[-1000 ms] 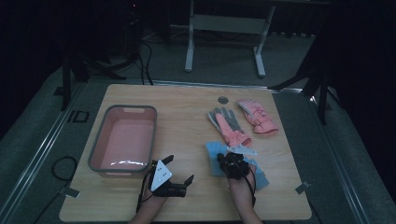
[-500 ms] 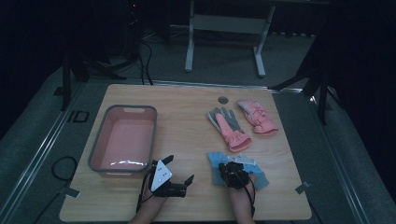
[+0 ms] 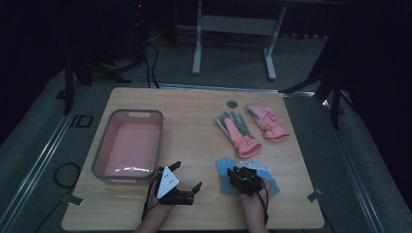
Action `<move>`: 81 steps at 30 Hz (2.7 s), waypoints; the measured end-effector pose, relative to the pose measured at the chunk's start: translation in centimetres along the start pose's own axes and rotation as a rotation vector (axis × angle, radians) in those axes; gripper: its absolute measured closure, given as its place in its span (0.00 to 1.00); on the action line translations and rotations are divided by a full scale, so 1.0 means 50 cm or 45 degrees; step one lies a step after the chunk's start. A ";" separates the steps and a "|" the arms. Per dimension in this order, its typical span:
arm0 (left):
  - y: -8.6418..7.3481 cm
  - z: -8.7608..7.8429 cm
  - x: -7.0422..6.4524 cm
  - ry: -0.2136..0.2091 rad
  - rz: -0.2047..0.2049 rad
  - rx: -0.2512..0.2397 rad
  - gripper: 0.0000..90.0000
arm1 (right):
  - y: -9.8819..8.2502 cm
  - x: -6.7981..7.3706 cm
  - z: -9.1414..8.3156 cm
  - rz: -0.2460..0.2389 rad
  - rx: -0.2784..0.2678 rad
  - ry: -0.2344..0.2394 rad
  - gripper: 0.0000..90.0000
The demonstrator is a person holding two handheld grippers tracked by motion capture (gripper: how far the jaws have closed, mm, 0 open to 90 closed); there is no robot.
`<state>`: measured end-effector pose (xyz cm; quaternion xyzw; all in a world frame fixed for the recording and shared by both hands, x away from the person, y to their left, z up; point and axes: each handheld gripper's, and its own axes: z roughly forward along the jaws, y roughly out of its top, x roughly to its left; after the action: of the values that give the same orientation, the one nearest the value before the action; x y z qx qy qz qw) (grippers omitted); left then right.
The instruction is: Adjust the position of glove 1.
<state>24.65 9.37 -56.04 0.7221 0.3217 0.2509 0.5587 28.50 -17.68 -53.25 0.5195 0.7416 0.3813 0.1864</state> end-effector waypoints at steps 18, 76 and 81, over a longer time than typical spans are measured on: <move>0.000 0.000 0.000 0.003 -0.003 -0.001 0.00 | 0.050 -0.196 -0.071 -0.381 0.035 0.195 0.74; 0.000 0.000 0.000 0.005 0.000 0.003 0.00 | -0.071 -0.210 -0.062 0.252 0.017 -0.296 0.94; 0.000 0.000 0.000 0.002 0.003 0.003 0.00 | -0.063 -0.218 -0.073 0.229 0.018 -0.236 0.80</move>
<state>24.65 9.36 -56.04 0.7229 0.3216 0.2516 0.5574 28.32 -29.50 -54.62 0.6182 0.6744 0.3414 0.2156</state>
